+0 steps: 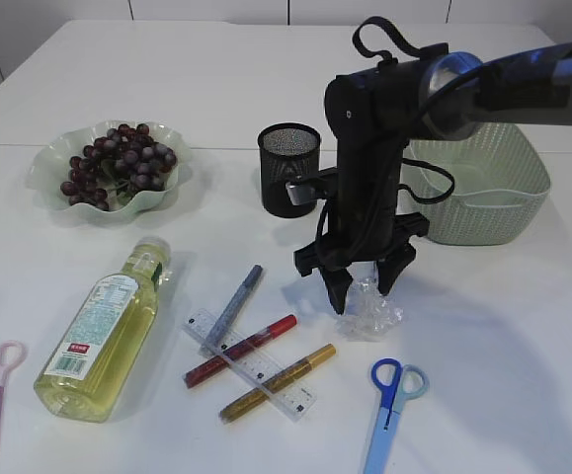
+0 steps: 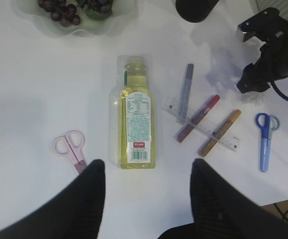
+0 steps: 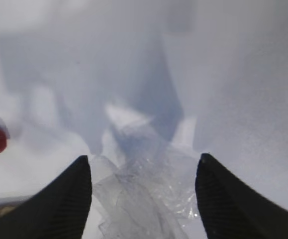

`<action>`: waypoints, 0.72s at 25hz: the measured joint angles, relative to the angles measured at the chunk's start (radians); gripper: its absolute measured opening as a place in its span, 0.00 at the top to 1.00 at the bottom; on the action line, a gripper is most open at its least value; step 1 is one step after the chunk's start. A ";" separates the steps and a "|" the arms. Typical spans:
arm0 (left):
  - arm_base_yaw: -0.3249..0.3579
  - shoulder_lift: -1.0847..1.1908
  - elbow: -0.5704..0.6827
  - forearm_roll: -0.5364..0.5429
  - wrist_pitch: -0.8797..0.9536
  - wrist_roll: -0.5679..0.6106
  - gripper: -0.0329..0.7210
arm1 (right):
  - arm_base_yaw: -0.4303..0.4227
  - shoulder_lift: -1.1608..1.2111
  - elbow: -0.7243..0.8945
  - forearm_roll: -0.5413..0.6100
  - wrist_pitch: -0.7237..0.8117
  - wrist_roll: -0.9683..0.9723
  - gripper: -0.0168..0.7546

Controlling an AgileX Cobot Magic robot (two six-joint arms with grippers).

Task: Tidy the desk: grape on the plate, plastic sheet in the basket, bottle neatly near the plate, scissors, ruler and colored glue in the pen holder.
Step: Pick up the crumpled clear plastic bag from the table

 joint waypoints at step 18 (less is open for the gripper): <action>0.000 0.014 0.000 0.047 0.000 0.000 0.42 | 0.000 -0.051 -0.126 0.055 0.013 0.000 0.32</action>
